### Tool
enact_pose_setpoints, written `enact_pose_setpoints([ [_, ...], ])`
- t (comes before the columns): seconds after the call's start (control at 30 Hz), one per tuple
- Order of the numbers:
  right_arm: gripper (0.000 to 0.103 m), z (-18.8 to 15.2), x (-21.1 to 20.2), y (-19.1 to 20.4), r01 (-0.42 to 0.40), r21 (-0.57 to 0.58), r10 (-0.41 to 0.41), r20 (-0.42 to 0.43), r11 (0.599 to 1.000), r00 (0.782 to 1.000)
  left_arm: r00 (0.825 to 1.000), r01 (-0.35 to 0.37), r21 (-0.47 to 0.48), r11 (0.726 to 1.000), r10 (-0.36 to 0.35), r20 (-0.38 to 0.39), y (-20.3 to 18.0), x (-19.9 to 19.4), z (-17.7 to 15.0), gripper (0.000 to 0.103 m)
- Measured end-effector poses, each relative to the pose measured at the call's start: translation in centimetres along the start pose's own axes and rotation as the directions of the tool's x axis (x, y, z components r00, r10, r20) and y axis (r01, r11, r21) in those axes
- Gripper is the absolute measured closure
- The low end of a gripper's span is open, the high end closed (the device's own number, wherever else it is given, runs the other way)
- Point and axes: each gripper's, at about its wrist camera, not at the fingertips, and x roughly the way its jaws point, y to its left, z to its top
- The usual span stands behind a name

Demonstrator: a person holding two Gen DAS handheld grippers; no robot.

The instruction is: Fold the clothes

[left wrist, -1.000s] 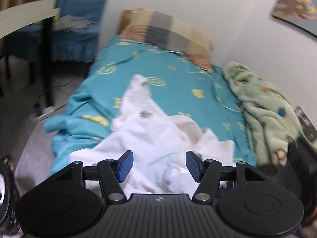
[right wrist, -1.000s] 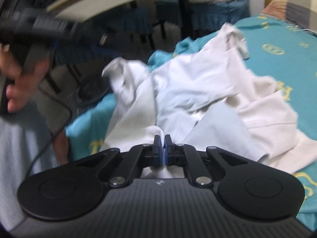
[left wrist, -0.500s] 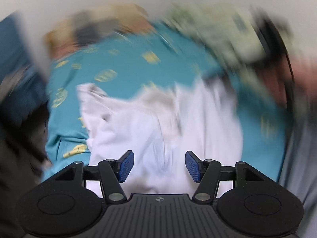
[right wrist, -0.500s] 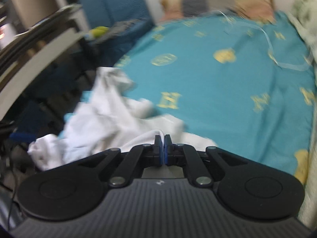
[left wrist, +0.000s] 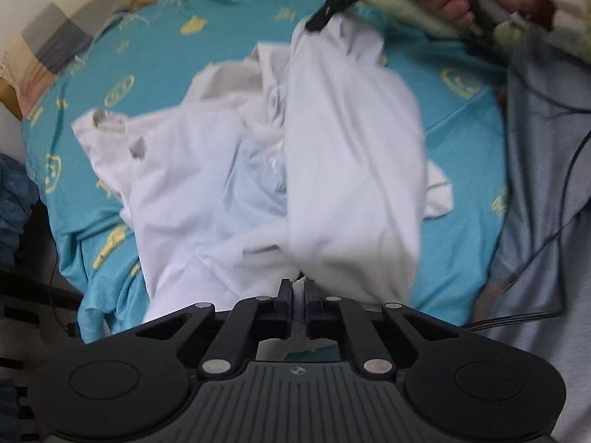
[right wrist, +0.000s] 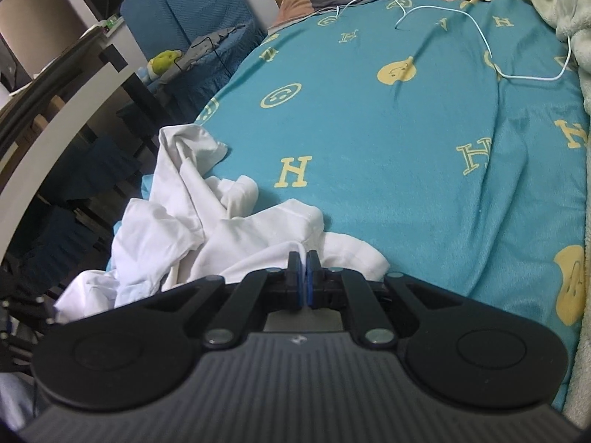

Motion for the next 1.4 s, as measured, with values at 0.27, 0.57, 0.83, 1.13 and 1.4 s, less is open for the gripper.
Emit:
enact_pose_setpoints([
  [0.27, 0.095, 0.2, -3.3, 1.1, 0.007, -0.052, -0.003, 0.077, 0.999, 0.997, 0.87, 0.08, -0.157, 0.984, 0.008, 0.494, -3.1, -11.2, 5.5, 0.097],
  [0.57, 0.086, -0.2, -11.2, 1.7, -0.096, -0.169, 0.122, 0.15, 0.981, 0.981, 0.622, 0.301, -0.337, 0.892, 0.084, 0.779, -3.0, -9.7, 8.4, 0.097],
  [0.83, 0.031, -1.9, -8.7, 3.7, -0.337, -0.244, 0.341, -0.026, 0.909, 0.94, 0.631, 0.332, -0.427, 0.841, 0.139, 0.764, 1.1, -7.5, 6.2, 0.096],
  [1.13, 0.031, -4.2, -3.2, 7.1, -0.452, -0.261, 0.4, -0.229, 0.853, 0.888, 0.573, 0.417, -0.46, 0.784, 0.167, 0.802, 5.0, -8.3, 3.1, 0.096],
  [1.4, 0.031, -5.5, -2.8, 9.1, -0.246, -0.315, 0.192, -0.193, 0.917, 0.962, 0.699, 0.376, -0.571, 0.73, 0.18, 0.692, 6.2, -5.4, 2.4, 0.096],
])
